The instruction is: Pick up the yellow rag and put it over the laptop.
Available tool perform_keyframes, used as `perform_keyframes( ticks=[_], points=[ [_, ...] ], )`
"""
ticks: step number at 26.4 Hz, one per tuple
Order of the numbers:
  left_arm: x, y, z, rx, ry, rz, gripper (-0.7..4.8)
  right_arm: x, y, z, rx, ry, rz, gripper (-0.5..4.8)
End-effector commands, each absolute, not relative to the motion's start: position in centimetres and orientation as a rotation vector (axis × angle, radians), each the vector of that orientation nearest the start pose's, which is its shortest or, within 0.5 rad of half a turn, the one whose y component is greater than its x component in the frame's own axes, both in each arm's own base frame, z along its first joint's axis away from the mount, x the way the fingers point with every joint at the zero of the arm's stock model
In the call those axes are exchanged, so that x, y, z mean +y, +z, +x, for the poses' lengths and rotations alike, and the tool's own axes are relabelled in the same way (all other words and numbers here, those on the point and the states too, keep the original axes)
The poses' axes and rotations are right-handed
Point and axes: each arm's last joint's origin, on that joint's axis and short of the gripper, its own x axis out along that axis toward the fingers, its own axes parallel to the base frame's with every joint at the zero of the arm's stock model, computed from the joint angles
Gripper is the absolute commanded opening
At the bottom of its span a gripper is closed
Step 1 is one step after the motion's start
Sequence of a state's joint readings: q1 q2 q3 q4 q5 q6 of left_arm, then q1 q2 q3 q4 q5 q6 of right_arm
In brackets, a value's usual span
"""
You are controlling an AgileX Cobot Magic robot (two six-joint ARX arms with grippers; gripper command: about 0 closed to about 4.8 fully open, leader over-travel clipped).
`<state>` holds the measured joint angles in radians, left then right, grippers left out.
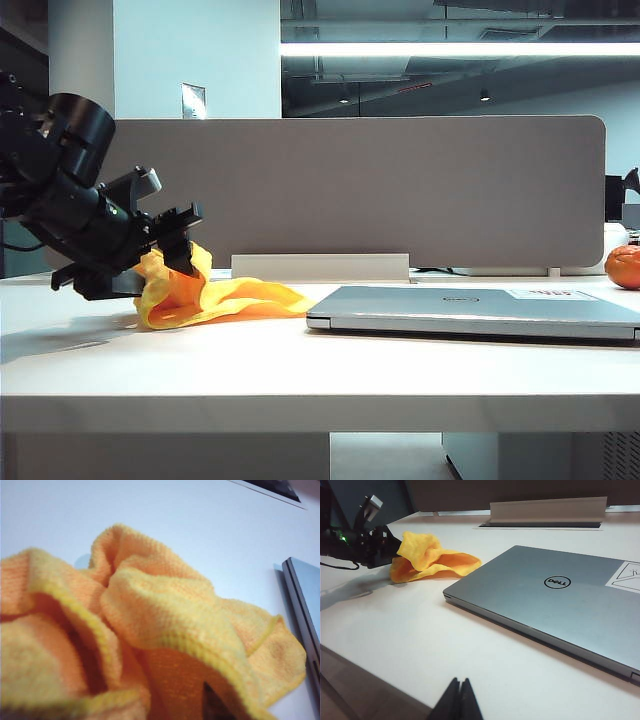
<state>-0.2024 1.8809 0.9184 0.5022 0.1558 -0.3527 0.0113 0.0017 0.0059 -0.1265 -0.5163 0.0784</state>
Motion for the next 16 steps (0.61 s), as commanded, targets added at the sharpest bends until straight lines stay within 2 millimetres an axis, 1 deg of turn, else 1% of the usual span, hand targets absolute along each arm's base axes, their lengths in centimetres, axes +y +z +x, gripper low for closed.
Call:
perform_keyframes(
  ticks=[1, 3, 6, 9, 10, 13, 14, 15, 16],
  points=[
    [-8.2, 14.8, 37.1, 0.493, -0.273, -0.327, 1.86, 1.5, 15.3, 9.3, 0.136, 0.522, 0.106, -0.06],
    [-8.2, 14.7, 37.1, 0.491, -0.27, -0.327, 1.11, 1.5, 15.3, 9.3, 0.135, 0.521, 0.106, -0.06],
    [-8.2, 14.8, 37.1, 0.479, -0.272, -0.327, 0.63, 1.5, 15.3, 9.3, 0.136, 0.522, 0.106, -0.06],
    [-8.2, 15.1, 37.2, 0.455, -0.286, -0.331, -0.05, 1.5, 15.3, 9.3, 0.136, 0.522, 0.106, -0.06],
    [-8.3, 15.3, 37.3, 0.438, -0.302, -0.335, -0.05, 1.5, 15.3, 9.3, 0.136, 0.522, 0.106, -0.06],
    [-8.6, 17.2, 37.3, 0.336, -0.408, -0.35, -0.06, 1.5, 15.3, 9.3, 0.136, 0.521, 0.106, -0.06],
    [-8.8, 18.3, 37.2, 0.282, -0.439, -0.35, -0.06, 1.5, 15.3, 9.3, 0.136, 0.521, 0.106, -0.06],
    [-8.8, 18.8, 37.2, 0.255, -0.452, -0.349, -0.06, 1.5, 15.3, 9.3, 0.136, 0.522, 0.106, -0.06],
    [-9.1, 20.0, 36.9, 0.2, -0.474, -0.347, -0.06, 1.5, 15.3, 9.3, 0.136, 0.521, 0.106, -0.06]
  ],
)
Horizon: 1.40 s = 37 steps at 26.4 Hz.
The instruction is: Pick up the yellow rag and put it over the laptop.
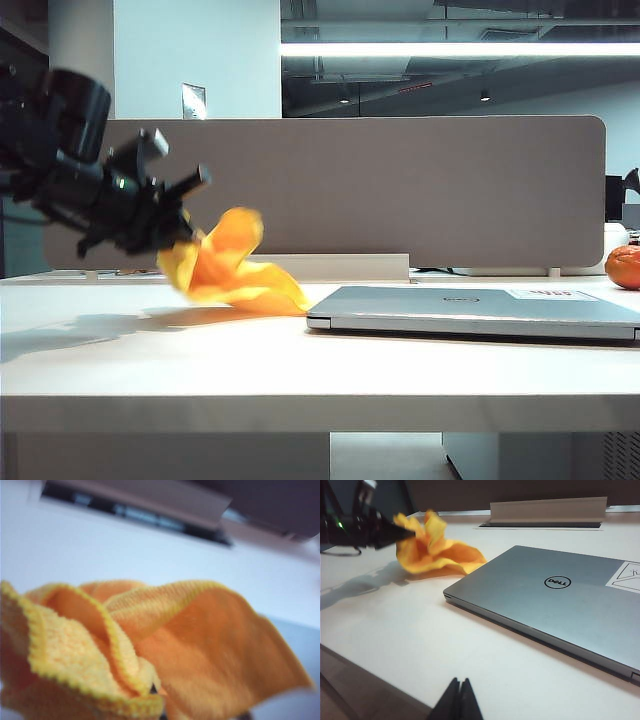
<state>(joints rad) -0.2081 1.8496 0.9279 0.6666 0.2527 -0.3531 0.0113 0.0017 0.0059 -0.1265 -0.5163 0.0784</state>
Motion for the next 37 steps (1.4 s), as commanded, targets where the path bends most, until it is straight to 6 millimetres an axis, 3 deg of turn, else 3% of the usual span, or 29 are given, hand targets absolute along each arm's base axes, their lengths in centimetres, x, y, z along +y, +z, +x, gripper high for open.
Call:
perform_keyframes(
  ticks=[1, 14, 18, 20, 27, 32, 37],
  points=[
    [-9.2, 20.5, 36.8, 0.177, -0.481, -0.347, -0.06, 1.5, 15.3, 9.3, 0.136, 0.521, 0.106, -0.06],
    [-12.3, 24.9, 35.1, -0.098, -0.684, -0.338, -0.06, 1.5, 15.3, 9.3, 0.136, 0.522, 0.106, -0.06],
    [-14.1, 26.0, 35.0, -0.11, -0.734, -0.341, -0.06, 1.5, 15.3, 9.3, 0.136, 0.522, 0.106, -0.06],
    [-16.0, 27.3, 35.1, -0.09, -0.774, -0.338, -0.06, 1.5, 15.3, 9.3, 0.136, 0.522, 0.106, -0.06],
    [-19.4, 30.9, 35.4, -0.086, -0.815, -0.295, -0.06, 1.5, 15.3, 9.3, 0.136, 0.522, 0.106, -0.06],
    [-21.7, 32.0, 35.9, -0.086, -0.858, -0.299, -0.06, 1.5, 15.3, 9.3, 0.136, 0.522, 0.106, -0.06],
    [-24.7, 31.3, 36.6, -0.044, -0.901, -0.299, -0.06, 1.5, 15.3, 9.3, 0.136, 0.522, 0.106, -0.06]
  ],
)
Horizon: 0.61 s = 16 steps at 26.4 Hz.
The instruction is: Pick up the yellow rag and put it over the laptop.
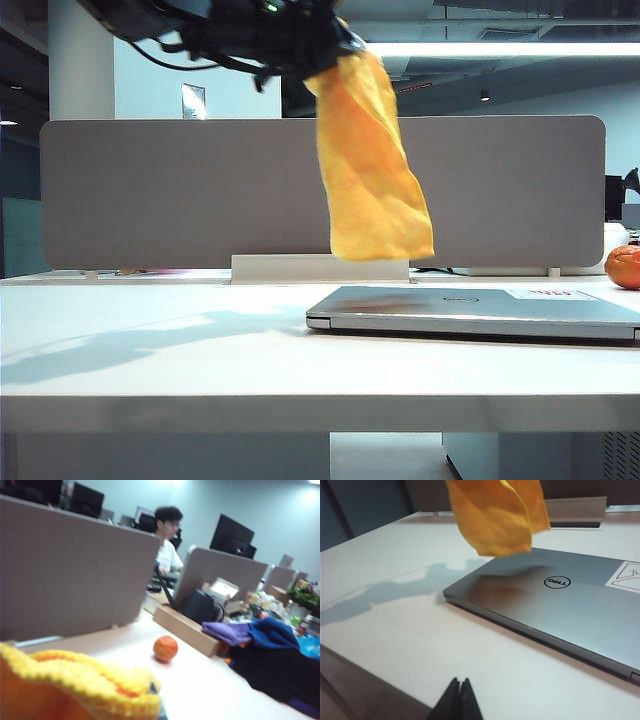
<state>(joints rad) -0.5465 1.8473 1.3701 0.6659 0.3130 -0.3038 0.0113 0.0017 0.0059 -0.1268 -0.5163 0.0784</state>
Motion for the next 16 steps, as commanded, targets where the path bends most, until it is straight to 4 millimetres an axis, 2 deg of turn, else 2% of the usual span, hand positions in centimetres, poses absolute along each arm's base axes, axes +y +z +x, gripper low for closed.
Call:
perform_keyframes(
  ticks=[1, 8, 11, 16],
  points=[
    [-25.4, 31.0, 36.8, -0.027, -0.911, -0.298, -0.06, 1.5, 15.3, 9.3, 0.135, 0.522, 0.106, -0.06],
    [-29.8, 29.4, 37.9, 0.087, -0.964, -0.355, -0.06, 1.5, 15.3, 9.3, 0.136, 0.522, 0.106, -0.06],
    [-30.8, 27.9, 38.5, 0.156, -0.959, -0.389, -0.06, 1.5, 15.3, 9.3, 0.136, 0.521, 0.106, -0.06],
    [-31.0, 25.2, 39.1, 0.309, -0.904, -0.366, -0.05, 1.5, 15.3, 9.3, 0.136, 0.521, 0.106, -0.06]
  ],
)
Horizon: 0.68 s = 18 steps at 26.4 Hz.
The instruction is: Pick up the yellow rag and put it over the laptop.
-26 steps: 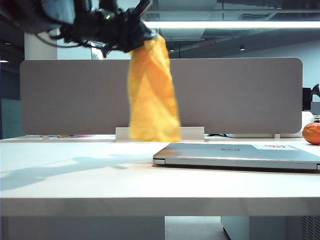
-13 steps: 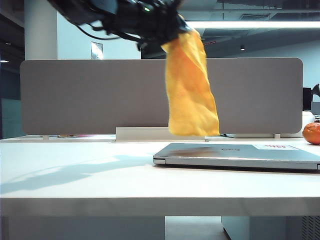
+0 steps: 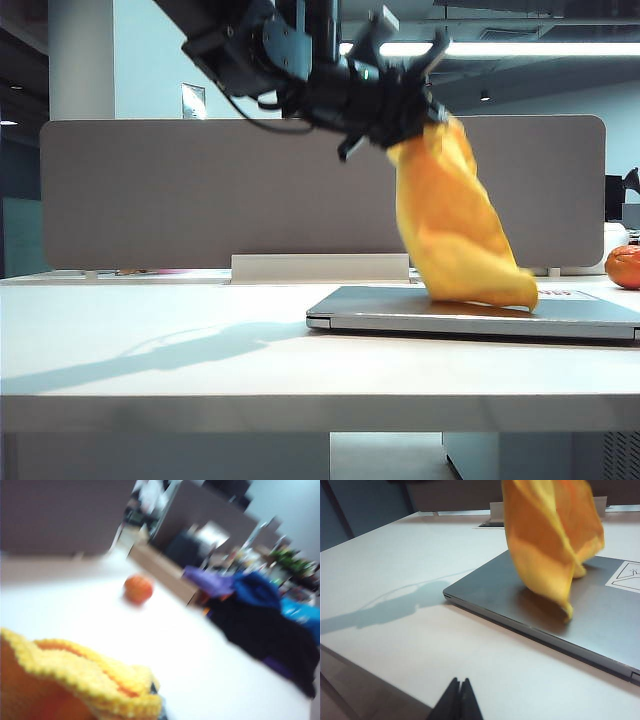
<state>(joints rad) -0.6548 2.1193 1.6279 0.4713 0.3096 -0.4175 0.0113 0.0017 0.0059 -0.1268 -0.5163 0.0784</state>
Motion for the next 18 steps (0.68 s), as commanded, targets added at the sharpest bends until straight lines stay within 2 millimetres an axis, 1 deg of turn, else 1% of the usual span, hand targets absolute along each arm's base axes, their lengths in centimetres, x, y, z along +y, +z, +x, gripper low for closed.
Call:
perform_keyframes(
  ticks=[1, 2, 5, 10, 14, 18],
  points=[
    [-31.0, 24.7, 39.2, 0.341, -0.879, -0.359, -0.05, 1.5, 15.3, 9.3, 0.136, 0.521, 0.106, -0.06],
    [-30.8, 23.7, 39.3, 0.4, -0.815, -0.342, -0.05, 1.5, 15.3, 9.3, 0.136, 0.521, 0.106, -0.06],
    [-30.7, 22.5, 39.4, 0.465, -0.729, -0.311, -0.05, 1.5, 15.3, 9.3, 0.137, 0.521, 0.106, -0.06],
    [-30.3, 21.3, 39.1, 0.546, -0.704, -0.164, -0.05, 1.5, 15.3, 9.3, 0.136, 0.521, 0.106, -0.06],
    [-30.1, 20.5, 38.8, 0.622, -0.688, -0.1, -0.05, 1.5, 15.3, 9.3, 0.136, 0.521, 0.106, -0.06],
    [-29.9, 20.0, 38.6, 0.639, -0.667, 0.001, -0.05, 1.5, 15.3, 9.3, 0.136, 0.521, 0.106, -0.06]
  ],
)
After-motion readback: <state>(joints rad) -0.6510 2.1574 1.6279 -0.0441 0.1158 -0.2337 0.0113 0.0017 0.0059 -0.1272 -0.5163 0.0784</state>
